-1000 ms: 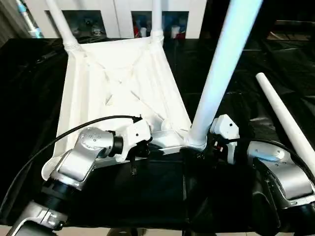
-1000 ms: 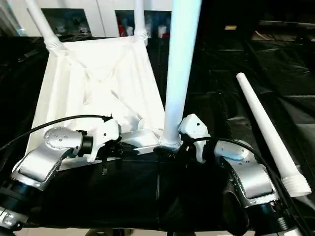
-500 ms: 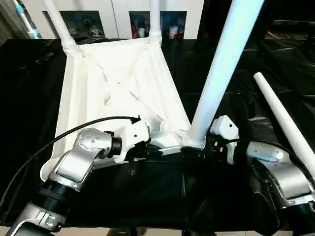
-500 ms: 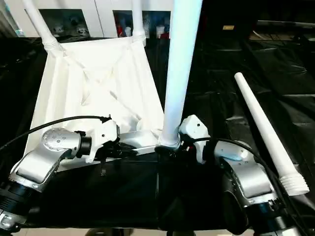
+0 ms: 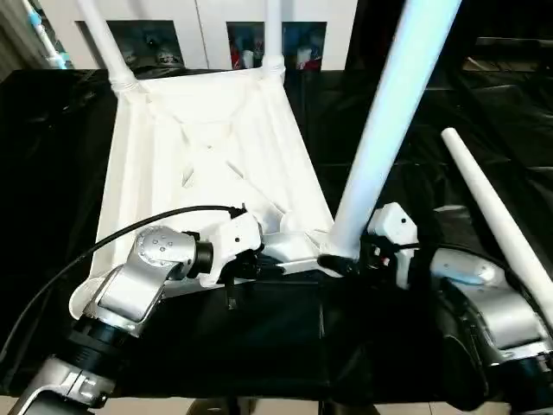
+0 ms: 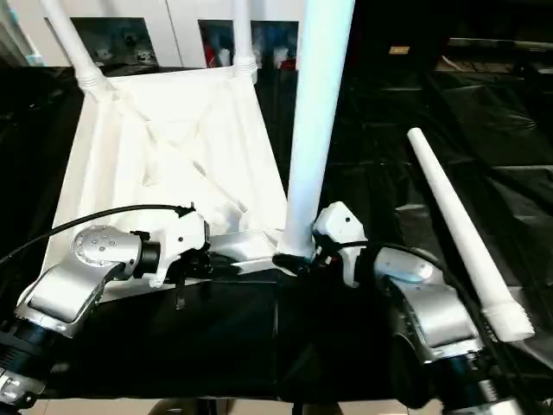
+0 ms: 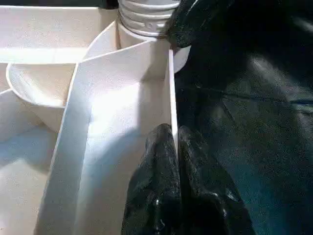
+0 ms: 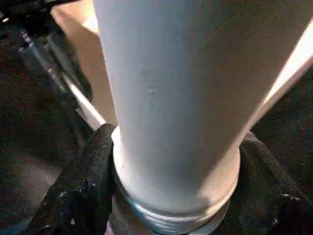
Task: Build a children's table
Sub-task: Rotate leg to tighten
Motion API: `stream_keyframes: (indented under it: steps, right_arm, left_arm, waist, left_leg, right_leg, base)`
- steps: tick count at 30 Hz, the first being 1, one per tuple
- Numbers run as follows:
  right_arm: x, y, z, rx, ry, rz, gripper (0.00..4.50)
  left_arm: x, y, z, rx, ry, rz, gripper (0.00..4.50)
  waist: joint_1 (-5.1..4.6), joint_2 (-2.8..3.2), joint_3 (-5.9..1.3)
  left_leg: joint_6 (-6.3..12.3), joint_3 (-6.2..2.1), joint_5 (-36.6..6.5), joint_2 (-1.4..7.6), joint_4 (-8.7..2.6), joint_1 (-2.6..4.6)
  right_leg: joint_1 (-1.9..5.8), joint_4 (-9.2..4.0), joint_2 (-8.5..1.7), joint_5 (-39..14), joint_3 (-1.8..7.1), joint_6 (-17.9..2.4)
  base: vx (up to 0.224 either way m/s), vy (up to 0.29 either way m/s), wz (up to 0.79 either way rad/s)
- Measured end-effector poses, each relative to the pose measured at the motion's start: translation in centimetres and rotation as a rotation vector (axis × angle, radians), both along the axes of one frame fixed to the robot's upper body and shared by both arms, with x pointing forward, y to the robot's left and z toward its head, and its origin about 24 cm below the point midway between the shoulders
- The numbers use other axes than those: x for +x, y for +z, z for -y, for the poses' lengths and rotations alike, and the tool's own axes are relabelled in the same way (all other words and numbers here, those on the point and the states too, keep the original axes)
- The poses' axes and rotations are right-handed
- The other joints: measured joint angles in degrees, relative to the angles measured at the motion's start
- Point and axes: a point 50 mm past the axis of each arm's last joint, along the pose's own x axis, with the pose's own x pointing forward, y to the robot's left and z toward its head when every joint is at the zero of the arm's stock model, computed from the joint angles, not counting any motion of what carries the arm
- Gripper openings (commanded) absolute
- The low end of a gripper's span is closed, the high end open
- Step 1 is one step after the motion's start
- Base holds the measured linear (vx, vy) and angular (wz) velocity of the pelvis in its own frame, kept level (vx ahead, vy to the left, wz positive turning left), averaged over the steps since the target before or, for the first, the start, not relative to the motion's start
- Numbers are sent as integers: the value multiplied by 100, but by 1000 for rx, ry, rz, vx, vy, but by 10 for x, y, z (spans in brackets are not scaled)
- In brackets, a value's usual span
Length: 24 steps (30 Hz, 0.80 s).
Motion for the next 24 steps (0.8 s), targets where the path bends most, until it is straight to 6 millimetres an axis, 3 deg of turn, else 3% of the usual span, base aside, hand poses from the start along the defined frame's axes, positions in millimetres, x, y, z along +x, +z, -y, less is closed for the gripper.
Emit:
stream_keyframes:
  steps: [9,14,20,22,24]
  right_arm:
    - [26,-11,-21,140,-507,0,274]
    - [49,-11,-30,159,-835,-30,274]
    - [53,-15,-28,145,-866,-32,274]
    - [51,-15,-26,156,-838,-20,330]
    - [47,-14,-24,166,-791,-7,344]
  left_arm:
    - [25,-1,34,4,168,1,0]
    - [43,-1,65,23,281,-6,0]
    - [47,-4,73,39,294,5,0]
    - [46,-3,69,46,281,22,0]
    - [43,-3,66,49,255,41,0]
  waist:
    - [-11,-44,-19]
    - [21,-76,-32]
    - [27,-71,-26]
    - [25,-69,-24]
    - [30,-74,-27]
  left_leg:
    - [-56,-11,-1,-1,2,23]
    - [-55,-19,-2,-11,-13,26]
    - [-52,-28,-4,-27,-34,87]
    - [-51,-28,-4,-37,-72,85]
    - [-51,-28,-3,-44,-98,62]
  right_leg:
    - [9,-5,0,-14,-1,25]
    - [41,-106,0,-18,-5,30]
    - [117,-237,-3,-24,-9,40]
    - [116,-279,-4,-24,-6,40]
    - [119,-288,-6,-23,-4,39]
  base:
    - [0,0,0]
    - [0,0,0]
    - [0,0,0]
    - [0,0,0]
    - [0,0,0]
